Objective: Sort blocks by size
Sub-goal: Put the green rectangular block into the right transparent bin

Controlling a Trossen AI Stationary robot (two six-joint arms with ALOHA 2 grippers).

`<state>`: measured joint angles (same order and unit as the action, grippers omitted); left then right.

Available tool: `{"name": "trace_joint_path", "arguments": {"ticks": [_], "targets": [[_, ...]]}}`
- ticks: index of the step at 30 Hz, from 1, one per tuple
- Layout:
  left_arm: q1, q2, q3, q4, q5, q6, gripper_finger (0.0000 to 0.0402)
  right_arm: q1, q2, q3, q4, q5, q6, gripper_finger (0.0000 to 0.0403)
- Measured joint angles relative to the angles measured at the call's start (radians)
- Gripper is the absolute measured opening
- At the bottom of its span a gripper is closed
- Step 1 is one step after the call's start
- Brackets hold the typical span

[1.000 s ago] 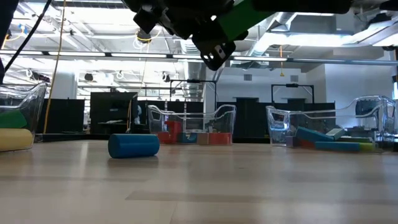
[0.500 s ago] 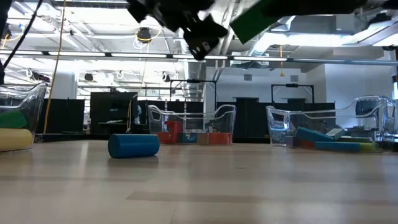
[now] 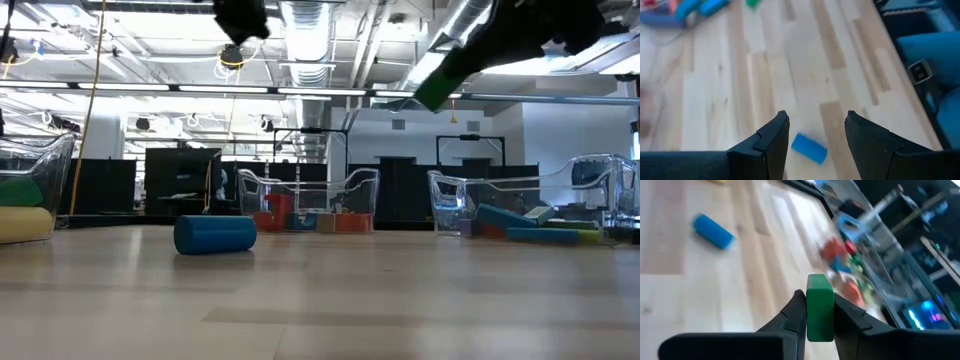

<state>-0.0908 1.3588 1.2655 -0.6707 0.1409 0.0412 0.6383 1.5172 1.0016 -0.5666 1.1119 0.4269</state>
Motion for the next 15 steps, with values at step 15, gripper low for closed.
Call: {"name": "trace_joint_path", "arguments": {"ticks": [15], "targets": [[-0.113, -0.020, -0.192, -0.047, -0.143, -0.143, 0.0182, -0.101, -0.218, 0.001, -0.643, -0.114, 0.599, 0.0097]]}}
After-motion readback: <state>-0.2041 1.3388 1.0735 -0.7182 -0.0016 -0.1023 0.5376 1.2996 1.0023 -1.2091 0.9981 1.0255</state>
